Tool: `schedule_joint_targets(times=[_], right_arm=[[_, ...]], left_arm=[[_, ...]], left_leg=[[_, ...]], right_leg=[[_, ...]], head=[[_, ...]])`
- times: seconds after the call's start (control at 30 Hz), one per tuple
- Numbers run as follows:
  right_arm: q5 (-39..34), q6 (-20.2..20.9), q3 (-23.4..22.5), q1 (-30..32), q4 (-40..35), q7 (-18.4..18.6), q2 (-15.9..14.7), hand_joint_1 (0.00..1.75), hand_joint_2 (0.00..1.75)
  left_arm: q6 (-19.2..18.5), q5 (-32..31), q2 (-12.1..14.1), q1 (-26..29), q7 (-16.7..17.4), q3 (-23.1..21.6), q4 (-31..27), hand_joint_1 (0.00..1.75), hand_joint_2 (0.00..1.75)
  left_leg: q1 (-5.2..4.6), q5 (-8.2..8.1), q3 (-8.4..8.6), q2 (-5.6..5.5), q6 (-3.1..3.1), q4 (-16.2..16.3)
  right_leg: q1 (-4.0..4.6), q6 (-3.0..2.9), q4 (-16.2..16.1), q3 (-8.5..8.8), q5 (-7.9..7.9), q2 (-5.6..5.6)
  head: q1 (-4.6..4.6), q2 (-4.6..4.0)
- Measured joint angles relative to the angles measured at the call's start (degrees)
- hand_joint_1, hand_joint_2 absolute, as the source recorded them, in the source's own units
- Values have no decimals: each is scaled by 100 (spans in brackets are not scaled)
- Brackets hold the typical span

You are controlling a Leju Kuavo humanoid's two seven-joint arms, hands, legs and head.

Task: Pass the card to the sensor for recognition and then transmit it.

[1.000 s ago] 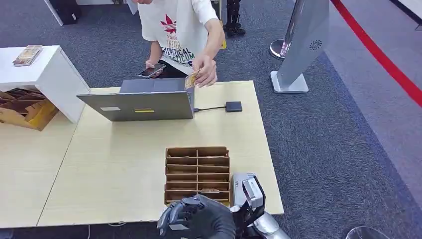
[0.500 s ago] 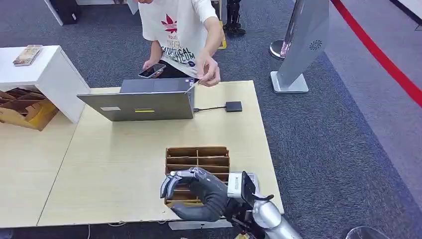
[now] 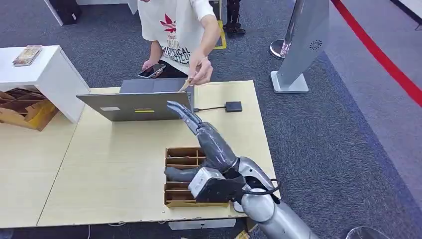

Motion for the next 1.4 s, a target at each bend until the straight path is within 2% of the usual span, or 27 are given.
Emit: schedule_joint_targets(times=[0.3, 0.47, 0.6, 0.7, 1.0, 1.2, 1.23, 1.27, 1.3, 1.33, 1.4], right_arm=[[1664, -1423, 215, -390, 225, 422, 197, 0, 175], [2916, -2218, 306, -701, 755, 774, 313, 0, 175], [3406, -2541, 322, -936, 1306, 879, 409, 0, 175], [3509, -2644, 324, -1045, 1617, 889, 461, 0, 175], [4613, -3175, 335, -1626, 2847, 1327, 597, 0, 175], [4910, -3214, 276, -1966, 3635, 1456, 630, 0, 175], [4937, -3212, 267, -1981, 3703, 1484, 632, 9, 175], [4952, -3210, 260, -2010, 3773, 1499, 634, 9, 175], [4991, -3208, 249, -2068, 3867, 1517, 636, 141, 175], [5004, -3210, 228, -2113, 3985, 1526, 636, 175, 175], [5002, -3210, 176, -2166, 4119, 1532, 636, 175, 175]], left_arm=[[50, -28, 0, -56, 70, -57, 0, 0, 0], [96, -81, 0, -161, 238, -162, -9, 0, 0], [100, -153, 0, -228, 352, -255, -11, 0, 0], [100, -181, 0, -262, 361, -295, -13, 0, 0], [59, -415, 2, -421, 557, -520, -52, 0, 0], [31, -472, 2, -479, 616, -618, -59, 0, 0], [28, -479, 2, -479, 619, -630, -61, 0, 0], [26, -487, 2, -481, 619, -645, -63, 0, 0], [20, -490, 4, -484, 621, -656, -66, 0, 0], [11, -494, 7, -486, 623, -660, -68, 0, 0], [-2, -498, 9, -487, 636, -664, -70, 0, 0]], left_leg=[[0, 1, 0, 0, 0, 0], [0, 3, 0, -1, -2, 0], [0, 3, 0, -1, -2, 0], [0, 3, 0, -2, -2, 0], [0, 6, 2, -2, 0, 1], [0, 6, 1, -2, 0, 2], [0, 6, 1, -2, 0, 2], [0, 6, 1, -2, 0, 2], [0, 6, 1, -2, 0, 2], [0, 6, 1, -2, 0, 2], [0, 6, 1, -2, 0, 2]], right_leg=[[0, 0, 0, 0, 0, 0], [0, -1, 1, 1, 1, 0], [0, -1, 2, 0, 3, 0], [0, 0, 2, 0, 3, 0], [0, -2, 2, 0, 6, 0], [0, -1, 2, 0, 8, 0], [0, -1, 2, 0, 8, 0], [0, -1, 2, 0, 8, 1], [0, -1, 1, 0, 8, 0], [0, 0, 1, 0, 8, 0], [0, 0, 1, 0, 8, 0]], head=[[0, 0], [0, 0], [0, 0], [0, 0], [-2, 0], [0, -2], [0, 0], [0, 0], [-2, 0], [0, 0], [0, 0]])
